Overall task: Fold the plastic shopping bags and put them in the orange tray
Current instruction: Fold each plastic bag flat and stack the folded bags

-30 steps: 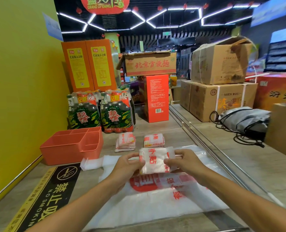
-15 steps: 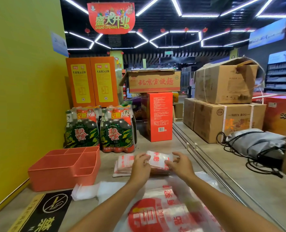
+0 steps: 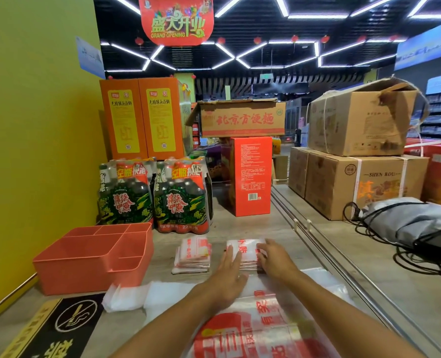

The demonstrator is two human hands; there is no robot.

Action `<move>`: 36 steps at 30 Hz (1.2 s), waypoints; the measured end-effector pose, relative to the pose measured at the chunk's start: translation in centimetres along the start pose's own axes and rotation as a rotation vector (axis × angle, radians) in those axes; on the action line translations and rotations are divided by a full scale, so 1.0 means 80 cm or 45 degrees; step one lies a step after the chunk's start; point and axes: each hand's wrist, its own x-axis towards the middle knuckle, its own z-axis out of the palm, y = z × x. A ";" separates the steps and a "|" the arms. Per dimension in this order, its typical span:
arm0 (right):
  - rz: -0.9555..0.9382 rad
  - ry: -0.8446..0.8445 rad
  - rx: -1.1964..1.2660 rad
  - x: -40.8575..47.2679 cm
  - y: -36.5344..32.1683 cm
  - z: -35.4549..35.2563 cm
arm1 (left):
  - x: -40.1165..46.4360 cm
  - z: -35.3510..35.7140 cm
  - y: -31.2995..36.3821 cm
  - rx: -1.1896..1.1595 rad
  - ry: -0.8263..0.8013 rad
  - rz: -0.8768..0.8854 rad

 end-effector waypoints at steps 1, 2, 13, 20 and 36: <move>-0.025 -0.028 -0.100 0.000 0.004 0.000 | 0.002 0.002 -0.001 0.025 0.013 0.010; -0.055 -0.032 -0.185 -0.001 0.006 -0.001 | 0.001 0.000 0.001 0.068 0.026 0.011; -0.261 -0.352 -0.395 0.006 0.009 0.016 | 0.022 -0.020 0.005 0.272 0.033 0.119; -0.256 -0.379 -0.307 0.016 0.014 0.012 | 0.049 -0.017 0.011 0.452 0.003 0.114; -0.215 -0.409 -0.304 0.020 0.032 0.031 | 0.052 -0.004 -0.006 0.364 -0.029 0.141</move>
